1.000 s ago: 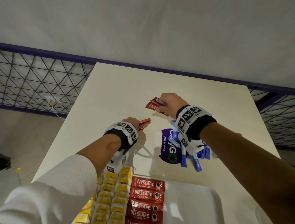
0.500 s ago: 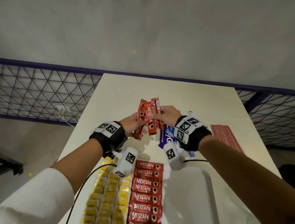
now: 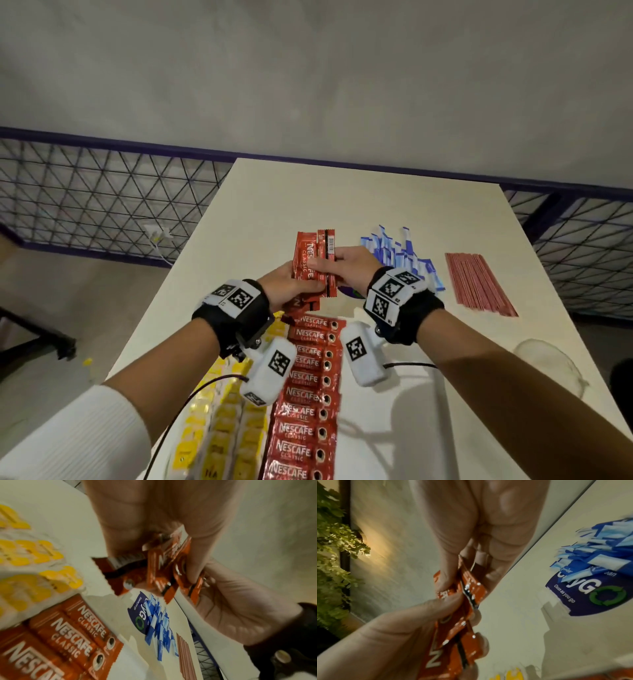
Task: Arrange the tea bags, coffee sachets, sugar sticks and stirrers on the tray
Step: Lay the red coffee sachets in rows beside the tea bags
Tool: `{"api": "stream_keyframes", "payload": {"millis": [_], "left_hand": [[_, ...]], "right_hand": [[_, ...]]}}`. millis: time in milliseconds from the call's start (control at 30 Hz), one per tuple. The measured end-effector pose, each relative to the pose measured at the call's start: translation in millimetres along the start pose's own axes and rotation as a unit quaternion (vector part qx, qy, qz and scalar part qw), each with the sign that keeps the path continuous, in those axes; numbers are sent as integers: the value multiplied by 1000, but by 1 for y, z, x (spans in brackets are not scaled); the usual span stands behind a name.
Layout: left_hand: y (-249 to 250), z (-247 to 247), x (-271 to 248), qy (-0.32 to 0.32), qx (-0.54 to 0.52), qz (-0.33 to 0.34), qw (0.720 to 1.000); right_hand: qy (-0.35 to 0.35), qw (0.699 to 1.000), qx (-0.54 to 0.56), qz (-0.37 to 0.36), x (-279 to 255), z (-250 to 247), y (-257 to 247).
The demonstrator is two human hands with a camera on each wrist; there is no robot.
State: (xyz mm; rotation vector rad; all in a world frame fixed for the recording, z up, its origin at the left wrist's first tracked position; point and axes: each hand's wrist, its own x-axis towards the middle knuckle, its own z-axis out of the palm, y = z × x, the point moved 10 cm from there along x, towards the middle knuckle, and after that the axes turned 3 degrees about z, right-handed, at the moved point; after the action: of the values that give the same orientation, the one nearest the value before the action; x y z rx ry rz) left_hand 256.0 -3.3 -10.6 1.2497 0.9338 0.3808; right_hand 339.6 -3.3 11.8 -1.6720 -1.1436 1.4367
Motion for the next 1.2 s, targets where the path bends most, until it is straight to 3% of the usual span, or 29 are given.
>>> {"api": "stream_keyframes", "payload": {"millis": [133,467,600,767,867,1100,1200], "left_hand": [[-20,5,-14,-9,-11,-63,998],[-24,19,-37,-47,41,-71,995],[-34,3,-50,-30,-32,-76,996],[-42,-27,-69,18,-76,-70,994],[-51,-34,-79,21,-48,-74,996],[-69,-30,-95,11,-3,-80,997],[-75,-29,-102,-1,-3,-90,996]], "right_hand": [[-22,998,-54,7,-13,7,14],[-16,984,-175,-11,-47,17,7],[-5,985,-170,-9,-61,21,8],[-13,943,-330,38,-74,40,32],[-3,966,-246,82,-86,56,41],[35,988,-148,15,-113,79,33],[53,991,-121,21,-118,72,41]]}}
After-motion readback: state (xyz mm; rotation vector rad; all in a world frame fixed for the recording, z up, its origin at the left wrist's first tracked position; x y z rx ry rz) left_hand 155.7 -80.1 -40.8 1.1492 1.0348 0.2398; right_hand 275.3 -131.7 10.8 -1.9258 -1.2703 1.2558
